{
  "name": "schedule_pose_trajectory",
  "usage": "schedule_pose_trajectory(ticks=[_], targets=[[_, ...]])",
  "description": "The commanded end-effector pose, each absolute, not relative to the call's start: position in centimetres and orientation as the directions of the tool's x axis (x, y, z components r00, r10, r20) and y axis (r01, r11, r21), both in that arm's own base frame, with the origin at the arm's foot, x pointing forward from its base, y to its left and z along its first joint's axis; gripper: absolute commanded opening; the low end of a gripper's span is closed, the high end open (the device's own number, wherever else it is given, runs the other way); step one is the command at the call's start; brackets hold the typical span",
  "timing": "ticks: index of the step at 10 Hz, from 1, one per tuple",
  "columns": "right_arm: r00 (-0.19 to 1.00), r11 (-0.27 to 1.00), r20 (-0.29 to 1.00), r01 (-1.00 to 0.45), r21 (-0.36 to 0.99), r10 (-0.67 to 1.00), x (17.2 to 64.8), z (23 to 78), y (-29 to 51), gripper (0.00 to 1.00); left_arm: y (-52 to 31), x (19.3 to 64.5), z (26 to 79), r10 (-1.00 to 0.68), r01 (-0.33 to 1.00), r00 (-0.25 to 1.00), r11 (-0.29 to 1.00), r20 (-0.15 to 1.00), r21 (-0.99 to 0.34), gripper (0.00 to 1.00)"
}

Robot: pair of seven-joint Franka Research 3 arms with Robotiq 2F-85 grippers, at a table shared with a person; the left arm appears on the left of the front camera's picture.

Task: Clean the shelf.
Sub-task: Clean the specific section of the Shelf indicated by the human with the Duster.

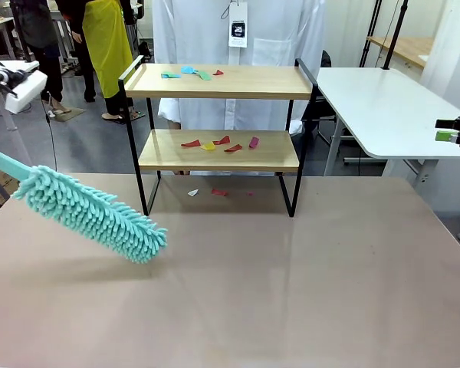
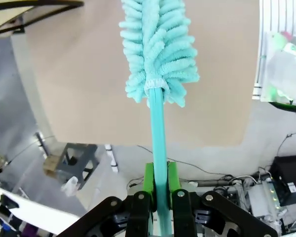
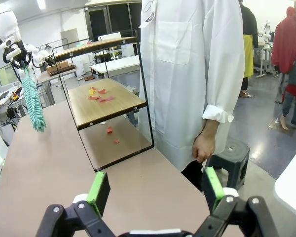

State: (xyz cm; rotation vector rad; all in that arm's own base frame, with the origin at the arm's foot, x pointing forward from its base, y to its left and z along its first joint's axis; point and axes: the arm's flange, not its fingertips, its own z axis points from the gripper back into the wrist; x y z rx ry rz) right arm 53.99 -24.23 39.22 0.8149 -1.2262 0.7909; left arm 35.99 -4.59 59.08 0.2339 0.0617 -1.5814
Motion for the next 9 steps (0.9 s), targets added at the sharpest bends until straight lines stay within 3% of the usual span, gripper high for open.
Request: schedule_pose_trajectory(ticks=[1,2,9], targets=[[0.159,0.497,0.984,-0.862,0.097,0.082,54.09,39.41,-24.16,1.00,-5.42,36.53,58.69,-0.987,0.994,0.064,0.049,-0.149,0.102,0.13],[0.159,0.497,0.984,-0.862,0.097,0.082,54.09,39.41,-24.16,1.00,-4.59,35.99,59.08,-0.982,0.994,-0.007,-0.027,-0.187,0.107,0.13],[0.159,0.497,0.984,-0.862,0.097,0.082,54.09,39.41,-24.16,1.00,-4.59,35.99,59.08,-0.982,0.994,-0.007,-0.027,-0.187,0.107,0.13]])
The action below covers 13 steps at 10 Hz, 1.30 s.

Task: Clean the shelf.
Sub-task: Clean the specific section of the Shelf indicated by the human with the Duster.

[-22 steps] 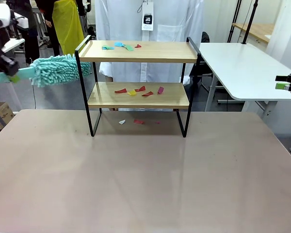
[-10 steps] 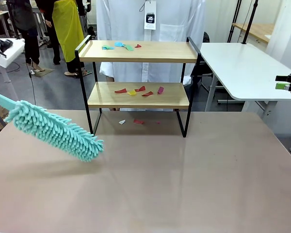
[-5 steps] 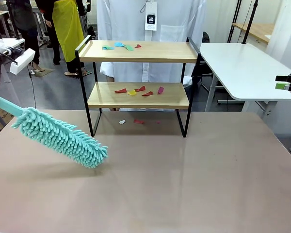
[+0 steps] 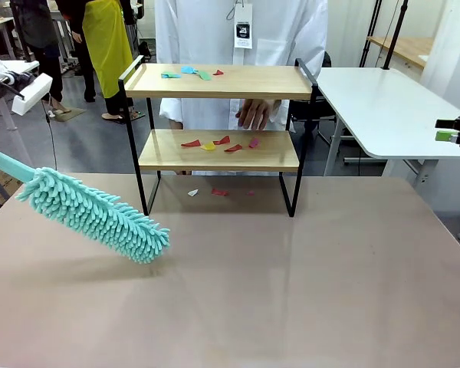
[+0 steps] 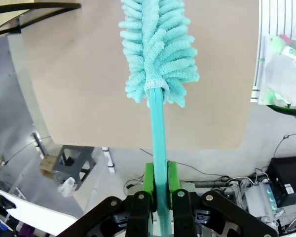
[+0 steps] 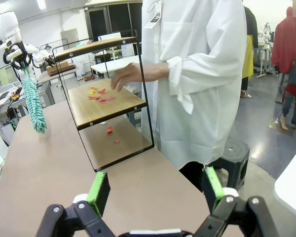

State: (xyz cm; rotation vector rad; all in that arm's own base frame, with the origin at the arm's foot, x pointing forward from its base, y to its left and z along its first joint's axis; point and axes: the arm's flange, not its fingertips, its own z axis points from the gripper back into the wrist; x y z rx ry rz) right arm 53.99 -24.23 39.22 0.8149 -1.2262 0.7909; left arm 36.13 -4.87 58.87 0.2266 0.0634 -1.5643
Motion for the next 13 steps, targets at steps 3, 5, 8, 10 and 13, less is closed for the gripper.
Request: schedule_pose_trajectory(ticks=[3,5,8,10,13], targets=[[0.159,0.497,0.984,-0.862,0.097,0.082,54.09,39.41,-24.16,1.00,-4.59,35.99,59.08,-0.982,0.994,-0.007,-0.027,-0.187,0.107,0.13],[0.159,0.497,0.984,-0.862,0.097,0.082,54.09,39.41,-24.16,1.00,-4.59,35.99,59.08,-0.982,0.994,-0.007,-0.027,-0.187,0.107,0.13],[0.159,0.497,0.984,-0.862,0.097,0.082,54.09,39.41,-24.16,1.00,-4.59,35.99,59.08,-0.982,0.994,-0.007,-0.027,-0.187,0.107,0.13],[0.159,0.497,0.984,-0.862,0.097,0.082,54.09,39.41,-24.16,1.00,-4.59,35.99,59.08,-0.982,0.994,-0.007,-0.027,-0.187,0.107,0.13],[0.159,0.497,0.984,-0.862,0.097,0.082,54.09,39.41,-24.16,1.00,-4.59,35.99,59.08,-0.982,0.994,-0.007,-0.027,-0.187,0.107,0.13]])
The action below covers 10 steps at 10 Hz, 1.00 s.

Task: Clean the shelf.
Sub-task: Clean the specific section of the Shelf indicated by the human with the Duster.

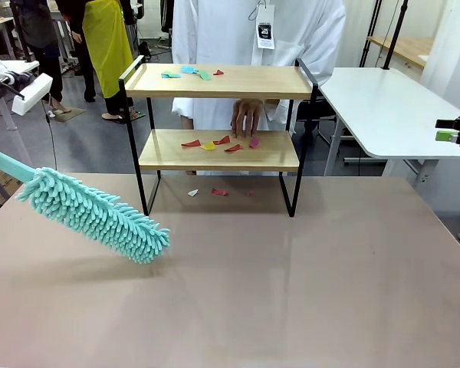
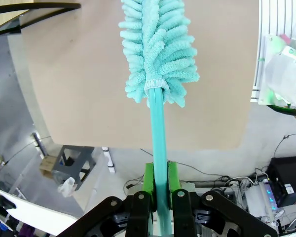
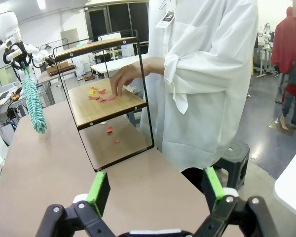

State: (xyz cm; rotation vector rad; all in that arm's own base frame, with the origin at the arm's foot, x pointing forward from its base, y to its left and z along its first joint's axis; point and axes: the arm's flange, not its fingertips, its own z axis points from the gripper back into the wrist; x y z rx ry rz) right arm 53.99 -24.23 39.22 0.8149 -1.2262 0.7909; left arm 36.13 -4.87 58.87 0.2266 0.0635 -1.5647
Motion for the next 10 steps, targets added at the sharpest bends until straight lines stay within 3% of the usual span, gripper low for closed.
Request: schedule_pose_trajectory(ticks=[1,4,6,7,10], targets=[[0.159,0.497,0.984,-0.862,0.097,0.082,54.1,39.4,-24.2,1.00,-4.9,36.1,58.9,-0.983,0.995,0.009,-0.010,-0.183,0.103,0.13],[0.159,0.497,0.984,-0.862,0.097,0.082,54.1,39.4,-24.2,1.00,-7.7,36.1,60.0,-0.999,0.990,0.009,0.015,0.043,0.143,0.13],[0.159,0.497,0.984,-0.862,0.097,0.082,54.1,39.4,-24.2,1.00,-11.0,35.0,60.9,-0.990,0.994,0.033,0.047,0.138,0.103,0.13],[0.159,0.497,0.984,-0.862,0.097,0.082,54.1,39.4,-24.2,1.00,-12.2,34.7,61.6,-0.975,0.989,0.145,0.143,0.167,-0.024,0.13],[0.159,0.497,0.984,-0.862,0.097,0.082,54.1,39.4,-24.2,1.00,-17.8,32.4,62.8,-0.828,0.865,0.502,0.483,0.252,-0.136,0.13]])
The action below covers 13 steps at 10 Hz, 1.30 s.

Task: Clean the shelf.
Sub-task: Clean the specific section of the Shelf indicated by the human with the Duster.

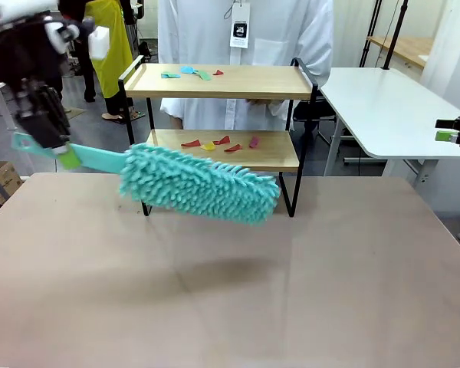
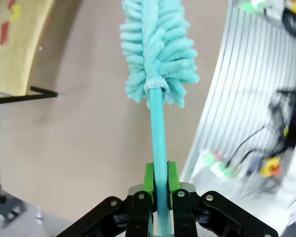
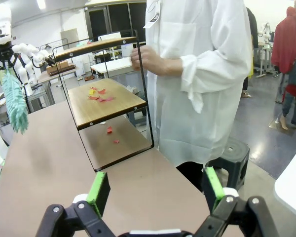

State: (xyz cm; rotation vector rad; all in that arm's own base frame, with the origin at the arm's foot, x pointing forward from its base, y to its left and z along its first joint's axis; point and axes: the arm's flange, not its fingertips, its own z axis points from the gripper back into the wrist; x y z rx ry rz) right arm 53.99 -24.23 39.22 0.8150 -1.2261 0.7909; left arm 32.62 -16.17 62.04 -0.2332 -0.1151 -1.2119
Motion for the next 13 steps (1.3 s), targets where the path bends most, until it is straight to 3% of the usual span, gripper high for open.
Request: schedule_pose_trajectory(ticks=[1,2,4,5,8,10,13], targets=[[0.159,0.497,0.984,-0.862,0.097,0.082,54.1,39.4,-24.2,1.00,-19.4,31.9,62.5,-0.770,0.828,0.559,0.536,0.307,-0.163,0.13],[0.159,0.497,0.984,-0.862,0.097,0.082,54.1,39.4,-24.2,1.00,-20.5,31.7,62.1,-0.706,0.783,0.617,0.594,0.347,-0.184,0.13],[0.159,0.497,0.984,-0.862,0.097,0.082,54.1,39.4,-24.2,1.00,-21.8,31.8,61.7,-0.667,0.765,0.643,0.579,0.375,-0.283,0.13],[0.159,0.497,0.984,-0.862,0.097,0.082,54.1,39.4,-24.2,1.00,-20.9,31.8,62.7,-0.718,0.783,0.622,0.578,0.313,-0.229,0.13],[0.159,0.497,0.984,-0.862,0.097,0.082,54.1,39.4,-24.2,1.00,-21.7,31.9,62.2,-0.690,0.764,0.645,0.593,0.328,-0.254,0.13],[0.159,0.497,0.984,-0.862,0.097,0.082,54.1,39.4,-24.2,1.00,-26.3,32.5,61.2,-0.601,0.663,0.743,0.723,0.296,-0.196,0.13],[0.159,0.497,0.984,-0.862,0.097,0.082,54.1,39.4,-24.2,1.00,-30.5,32.2,59.3,-0.420,0.529,0.824,0.810,0.381,-0.252,0.13]])
